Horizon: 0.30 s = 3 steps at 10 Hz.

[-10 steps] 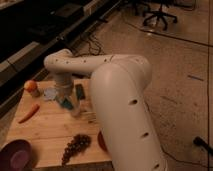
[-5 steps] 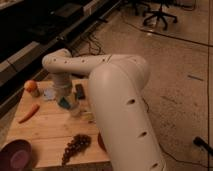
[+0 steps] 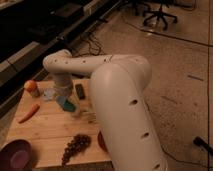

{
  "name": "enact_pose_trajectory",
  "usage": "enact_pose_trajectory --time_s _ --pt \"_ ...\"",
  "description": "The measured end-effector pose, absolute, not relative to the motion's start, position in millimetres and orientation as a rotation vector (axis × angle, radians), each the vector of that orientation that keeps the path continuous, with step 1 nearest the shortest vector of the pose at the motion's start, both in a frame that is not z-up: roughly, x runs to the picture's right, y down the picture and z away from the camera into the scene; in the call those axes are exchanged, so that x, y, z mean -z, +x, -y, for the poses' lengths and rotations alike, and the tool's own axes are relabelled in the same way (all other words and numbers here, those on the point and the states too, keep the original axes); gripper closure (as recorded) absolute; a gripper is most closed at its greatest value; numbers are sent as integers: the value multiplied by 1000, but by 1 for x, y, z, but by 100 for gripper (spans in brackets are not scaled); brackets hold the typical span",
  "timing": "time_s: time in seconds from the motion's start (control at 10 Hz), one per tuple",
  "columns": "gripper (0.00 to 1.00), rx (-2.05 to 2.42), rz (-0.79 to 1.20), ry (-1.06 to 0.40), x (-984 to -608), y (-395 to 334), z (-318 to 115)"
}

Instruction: Place sponge in paper cup

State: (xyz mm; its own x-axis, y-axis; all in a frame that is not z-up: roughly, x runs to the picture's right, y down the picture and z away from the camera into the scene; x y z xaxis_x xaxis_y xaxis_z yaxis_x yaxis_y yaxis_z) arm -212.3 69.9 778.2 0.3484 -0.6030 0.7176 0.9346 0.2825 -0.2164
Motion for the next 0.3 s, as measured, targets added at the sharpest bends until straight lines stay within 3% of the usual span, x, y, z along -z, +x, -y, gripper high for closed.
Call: enact_pose_trajectory --time_s 0.3 --pt "20 1109 586 -655 -755 -197 -53"
